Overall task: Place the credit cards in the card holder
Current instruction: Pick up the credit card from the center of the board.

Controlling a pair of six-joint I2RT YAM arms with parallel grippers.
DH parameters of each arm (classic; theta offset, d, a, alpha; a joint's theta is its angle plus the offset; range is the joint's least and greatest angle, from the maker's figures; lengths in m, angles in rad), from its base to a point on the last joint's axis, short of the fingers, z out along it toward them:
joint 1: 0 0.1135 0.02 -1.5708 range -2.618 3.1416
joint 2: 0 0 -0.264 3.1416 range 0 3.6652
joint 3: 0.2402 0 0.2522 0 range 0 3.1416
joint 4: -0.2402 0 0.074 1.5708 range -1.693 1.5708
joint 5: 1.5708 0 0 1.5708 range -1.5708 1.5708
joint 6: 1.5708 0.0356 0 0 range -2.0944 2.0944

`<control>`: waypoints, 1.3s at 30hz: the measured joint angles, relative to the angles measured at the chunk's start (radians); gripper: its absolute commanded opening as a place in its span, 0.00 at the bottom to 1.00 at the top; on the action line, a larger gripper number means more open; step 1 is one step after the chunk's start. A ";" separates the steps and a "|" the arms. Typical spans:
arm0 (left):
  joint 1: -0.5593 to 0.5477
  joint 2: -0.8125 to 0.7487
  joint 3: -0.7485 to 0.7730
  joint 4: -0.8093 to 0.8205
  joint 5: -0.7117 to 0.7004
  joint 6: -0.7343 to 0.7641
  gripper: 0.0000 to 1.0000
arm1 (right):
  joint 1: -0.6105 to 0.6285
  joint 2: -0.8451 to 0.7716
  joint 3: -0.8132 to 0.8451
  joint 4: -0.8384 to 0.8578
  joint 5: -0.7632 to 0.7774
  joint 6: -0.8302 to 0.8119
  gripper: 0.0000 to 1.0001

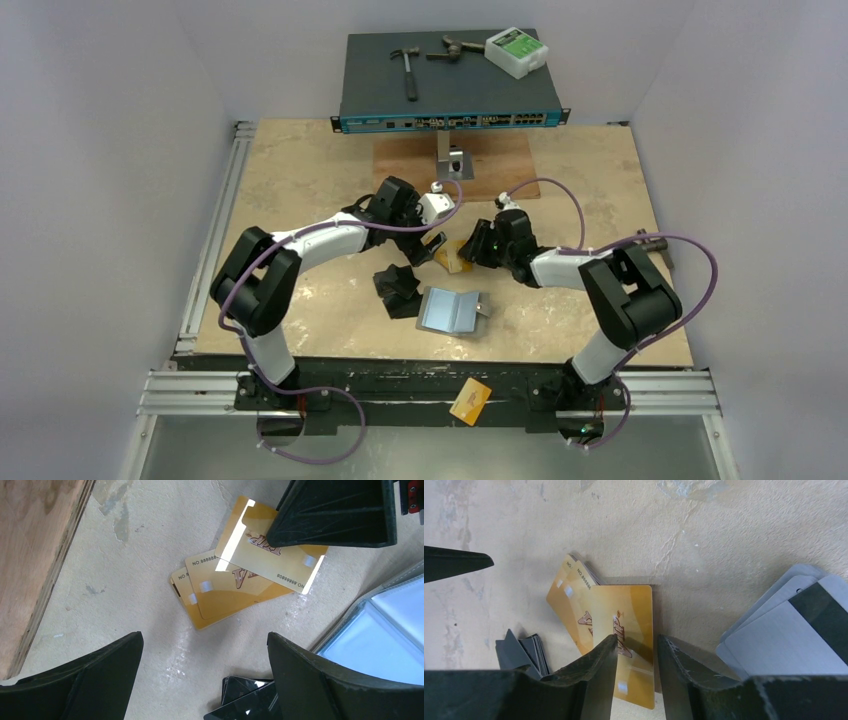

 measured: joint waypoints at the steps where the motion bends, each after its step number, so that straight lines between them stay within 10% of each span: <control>1: 0.000 -0.001 0.000 -0.003 0.002 0.000 0.95 | -0.003 0.005 -0.006 0.020 -0.011 0.008 0.30; 10: 0.000 -0.015 0.000 -0.024 0.009 0.000 0.99 | -0.032 0.008 -0.045 0.085 -0.071 0.063 0.00; 31: 0.140 -0.117 0.048 -0.138 0.226 -0.240 1.00 | -0.058 -0.254 -0.105 0.049 -0.187 0.028 0.00; 39: 0.208 -0.132 -0.092 0.127 0.546 -0.604 1.00 | -0.058 -0.444 -0.178 0.142 -0.233 0.082 0.00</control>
